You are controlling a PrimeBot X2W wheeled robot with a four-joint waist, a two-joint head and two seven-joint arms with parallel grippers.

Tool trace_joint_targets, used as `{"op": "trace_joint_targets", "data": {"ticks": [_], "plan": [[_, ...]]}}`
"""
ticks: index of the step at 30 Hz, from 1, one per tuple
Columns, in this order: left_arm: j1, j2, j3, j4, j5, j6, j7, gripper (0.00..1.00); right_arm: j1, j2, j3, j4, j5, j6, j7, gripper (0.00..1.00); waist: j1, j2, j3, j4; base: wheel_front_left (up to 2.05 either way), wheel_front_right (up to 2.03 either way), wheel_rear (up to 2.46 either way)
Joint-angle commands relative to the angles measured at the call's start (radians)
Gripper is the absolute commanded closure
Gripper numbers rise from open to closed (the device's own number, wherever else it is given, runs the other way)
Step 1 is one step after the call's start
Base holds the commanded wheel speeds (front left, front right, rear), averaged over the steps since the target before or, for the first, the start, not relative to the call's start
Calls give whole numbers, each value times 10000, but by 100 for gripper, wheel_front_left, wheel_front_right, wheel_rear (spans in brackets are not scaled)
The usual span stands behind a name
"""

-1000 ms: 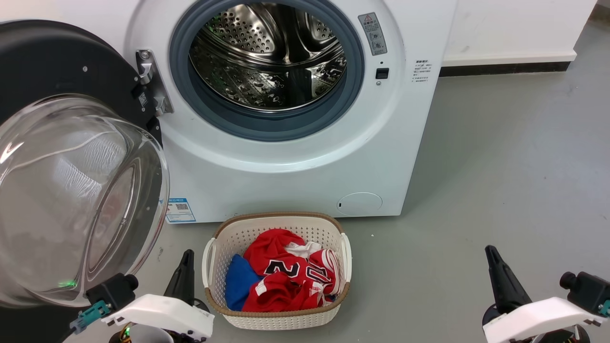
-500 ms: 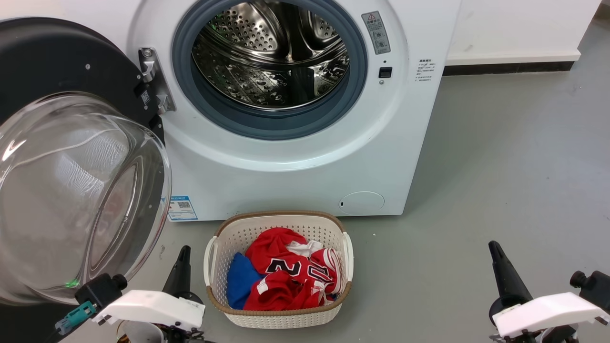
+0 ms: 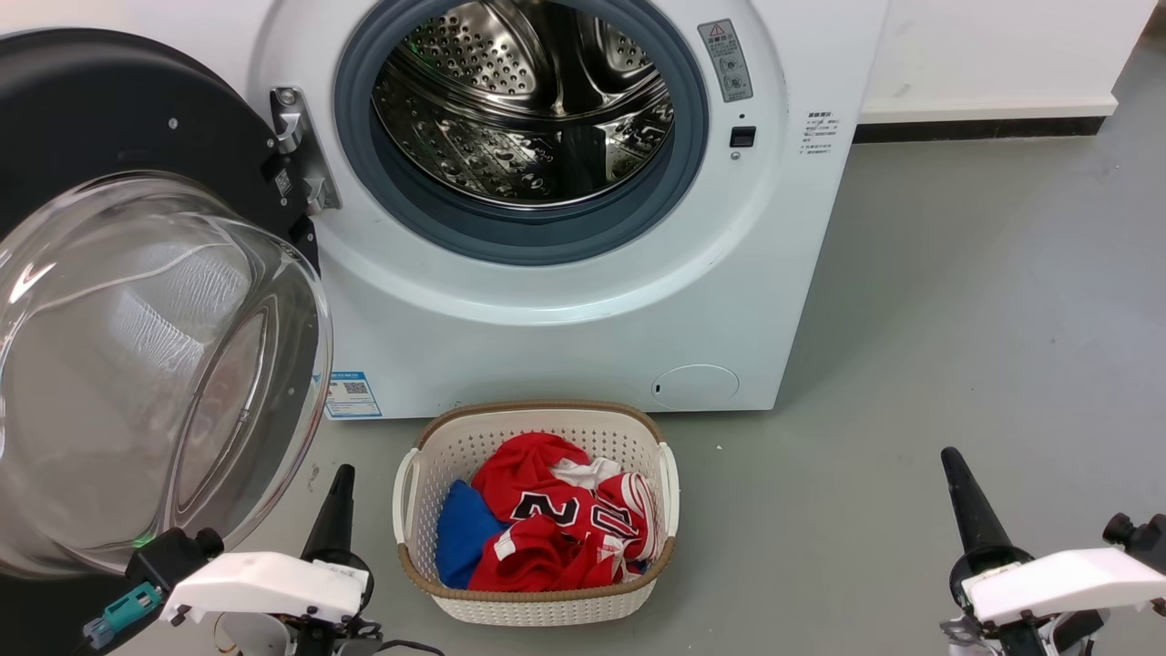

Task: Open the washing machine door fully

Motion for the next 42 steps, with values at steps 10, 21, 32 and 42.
{"op": "trace_joint_targets", "data": {"ticks": [10,21,32,42], "plan": [[-317,-127,342,-65,-1016,-205,277,100,-417,-24,-125,93,1247,1,154,100,0,0,25,48,0,0,0],[-336,-240,620,-45,-1925,-379,536,100,-565,-3,-231,250,2360,1,289,100,0,0,53,99,0,0,0],[-380,-360,869,-27,-2743,-516,768,100,-688,19,-327,407,3357,1,422,100,0,0,81,151,0,0,0],[-414,-435,1063,-11,-3429,-645,964,100,-806,39,-409,522,4197,1,534,100,0,0,106,198,0,0,0]]}}
